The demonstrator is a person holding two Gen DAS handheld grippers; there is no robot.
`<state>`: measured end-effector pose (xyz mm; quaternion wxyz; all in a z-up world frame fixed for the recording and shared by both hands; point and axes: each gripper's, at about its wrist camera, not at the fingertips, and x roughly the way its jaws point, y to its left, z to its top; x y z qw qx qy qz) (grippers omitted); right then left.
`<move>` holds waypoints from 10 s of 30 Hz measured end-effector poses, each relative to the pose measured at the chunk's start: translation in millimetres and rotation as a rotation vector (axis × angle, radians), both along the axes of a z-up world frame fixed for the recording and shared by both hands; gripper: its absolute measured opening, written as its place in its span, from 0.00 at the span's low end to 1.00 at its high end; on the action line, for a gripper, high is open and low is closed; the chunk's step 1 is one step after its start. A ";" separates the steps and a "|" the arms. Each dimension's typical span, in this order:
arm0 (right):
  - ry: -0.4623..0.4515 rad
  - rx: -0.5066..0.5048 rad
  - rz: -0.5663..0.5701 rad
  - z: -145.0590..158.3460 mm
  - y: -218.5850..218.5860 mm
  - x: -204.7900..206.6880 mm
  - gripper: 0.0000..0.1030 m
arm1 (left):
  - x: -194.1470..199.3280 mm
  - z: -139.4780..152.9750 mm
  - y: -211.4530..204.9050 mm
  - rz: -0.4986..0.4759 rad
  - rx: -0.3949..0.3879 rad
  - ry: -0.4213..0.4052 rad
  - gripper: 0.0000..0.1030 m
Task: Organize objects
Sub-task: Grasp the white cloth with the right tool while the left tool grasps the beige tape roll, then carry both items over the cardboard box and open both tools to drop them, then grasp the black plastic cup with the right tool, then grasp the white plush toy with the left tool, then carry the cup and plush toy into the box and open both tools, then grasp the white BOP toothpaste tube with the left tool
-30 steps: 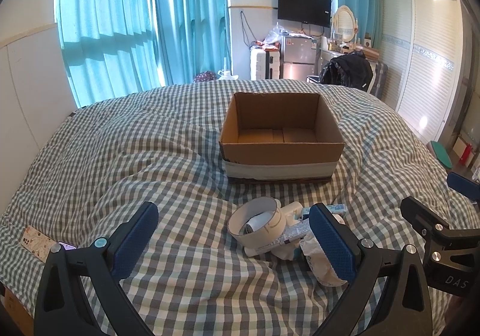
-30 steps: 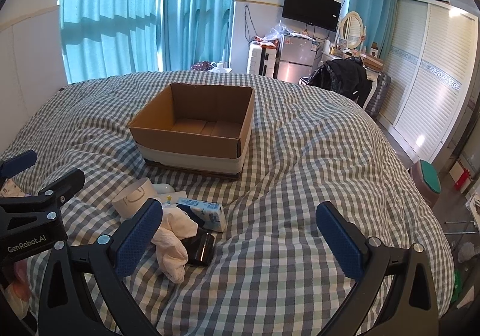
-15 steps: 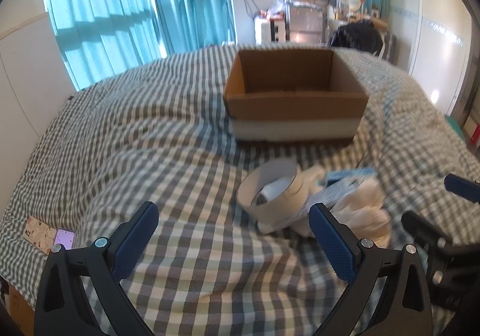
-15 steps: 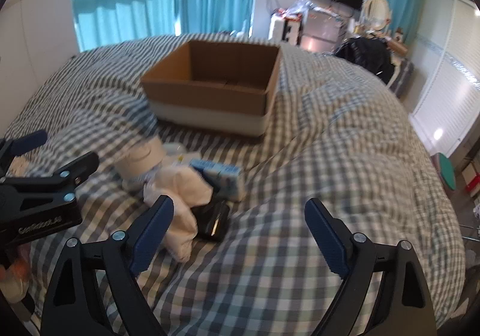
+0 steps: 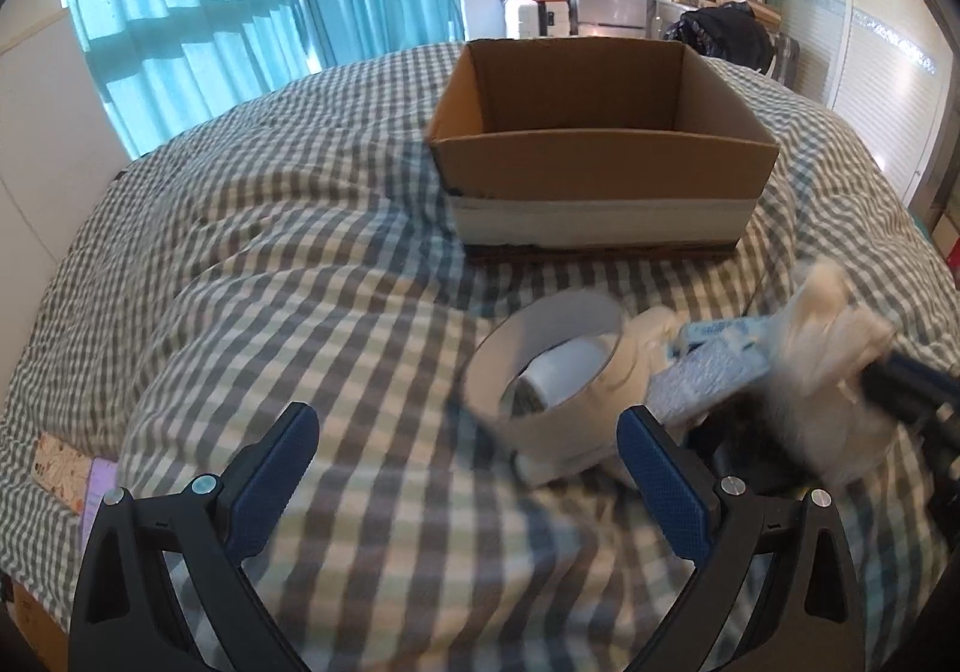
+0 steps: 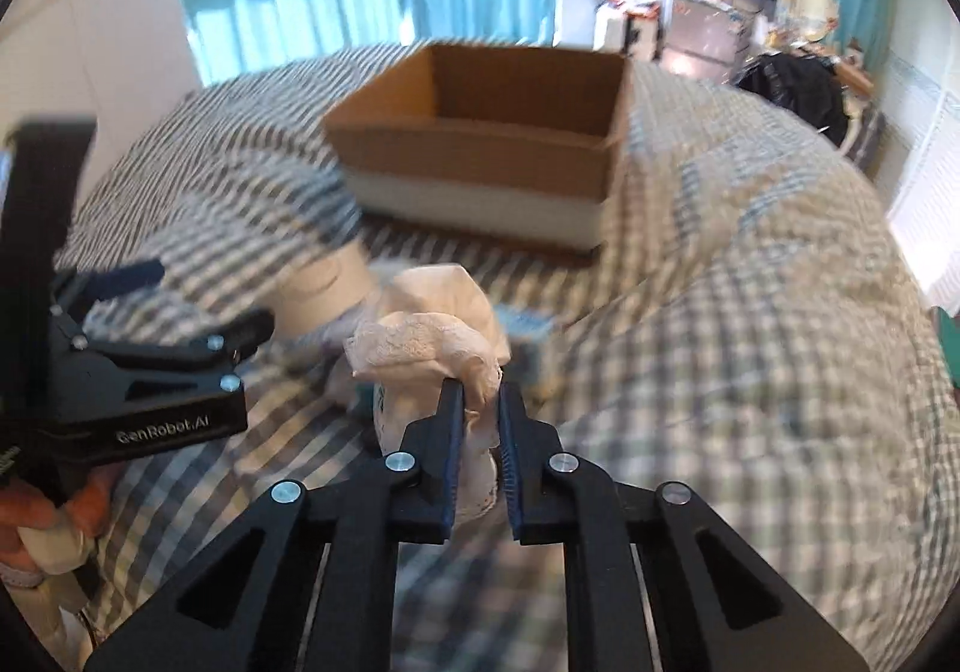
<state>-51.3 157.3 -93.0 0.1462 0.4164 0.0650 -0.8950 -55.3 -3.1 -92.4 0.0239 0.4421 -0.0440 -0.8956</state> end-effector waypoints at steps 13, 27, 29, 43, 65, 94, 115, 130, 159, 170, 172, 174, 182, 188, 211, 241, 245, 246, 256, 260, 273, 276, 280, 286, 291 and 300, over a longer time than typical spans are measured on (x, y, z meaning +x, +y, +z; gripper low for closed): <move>-0.019 -0.004 -0.035 -0.2 28.8 -17.4 0.11 | -42.5 -32.9 18.1 -0.042 0.099 -0.122 0.82; 0.048 0.002 -0.023 29.8 19.9 2.7 0.11 | -6.6 14.6 11.0 -0.052 0.089 -0.024 0.81; 0.067 0.000 -0.023 39.8 18.4 6.4 0.11 | -0.3 27.7 10.4 -0.055 0.097 0.002 0.81; 0.246 -0.009 0.081 152.3 -3.2 -1.4 0.11 | -5.7 150.7 -4.0 -0.119 0.145 0.208 0.81; -0.025 -0.053 0.019 46.2 -30.8 -273.6 0.09 | -236.1 65.1 28.3 -0.137 0.056 0.083 0.81; 0.216 -0.075 -0.002 203.0 2.4 -156.9 0.71 | -139.1 180.1 12.4 -0.134 0.087 0.168 0.94; 0.058 -0.029 0.024 83.3 9.4 -30.7 0.75 | -15.9 85.0 -9.6 -0.011 0.016 0.141 0.94; -0.229 0.025 0.185 -49.1 -29.0 -36.3 0.75 | -3.5 -3.2 -6.2 -0.018 -0.038 -0.040 0.94; -0.097 0.052 0.071 -16.5 3.9 -37.4 0.53 | -7.0 -17.3 21.7 -0.090 -0.013 -0.092 0.94; -0.080 0.018 0.000 -7.9 38.4 -44.8 0.53 | -26.5 -49.5 69.6 -0.199 0.034 -0.179 0.82; -0.084 0.013 -0.005 -9.7 41.1 -44.7 0.53 | -28.3 -55.7 74.2 -0.196 -0.011 -0.180 0.73; -0.088 0.006 -0.008 -11.7 42.0 -44.9 0.53 | -29.8 -60.8 75.7 -0.200 -0.023 -0.193 0.69; -0.092 -0.012 -0.003 -10.6 42.3 -40.4 0.53 | -25.5 -63.0 71.4 -0.206 -0.009 -0.196 0.50; -0.080 -0.013 -0.009 -2.4 42.9 -34.9 0.53 | -12.0 -48.0 59.4 -0.209 0.033 -0.187 0.50; 0.085 0.043 0.035 94.1 10.0 -5.0 0.53 | 7.7 93.2 26.3 -0.214 0.150 0.035 0.49; -0.009 0.000 0.068 48.4 -43.3 -258.4 0.53 | -246.0 39.8 17.3 -0.137 0.053 -0.001 0.49; -0.032 -0.028 0.073 29.2 -45.4 -267.1 0.53 | -248.8 23.4 10.7 -0.143 0.088 -0.029 0.49; -0.032 -0.039 0.065 28.2 -44.5 -266.7 0.53 | -246.2 22.5 11.5 -0.146 0.087 -0.028 0.49; 0.101 -0.105 0.028 98.1 -19.8 -222.7 0.77 | -207.1 83.3 5.4 -0.147 0.063 0.081 0.88; 0.151 -0.099 0.029 142.7 -9.6 -186.0 0.79 | -176.7 124.3 4.3 -0.153 0.057 0.131 0.90; 0.267 -0.050 0.126 213.3 9.5 -36.2 0.86 | -55.5 172.3 -3.6 -0.129 0.040 0.176 0.97; 0.213 -0.045 0.130 182.4 16.8 -18.5 0.86 | -32.5 156.7 -7.6 -0.113 0.092 0.174 0.98; 0.177 -0.045 0.114 128.8 26.5 -7.5 0.86 | -18.1 118.9 -6.8 -0.052 0.116 0.143 0.99; 0.094 0.021 0.072 50.3 27.2 -30.4 0.86 | -20.1 42.5 7.2 0.070 0.062 0.056 0.99; 0.052 0.064 0.046 15.9 27.9 -48.4 0.86 | -23.2 -10.8 20.1 0.118 0.055 -0.053 0.99; 0.010 0.027 -0.024 2.3 39.5 -51.7 0.86 | -16.8 -52.7 55.5 0.085 0.069 -0.135 0.97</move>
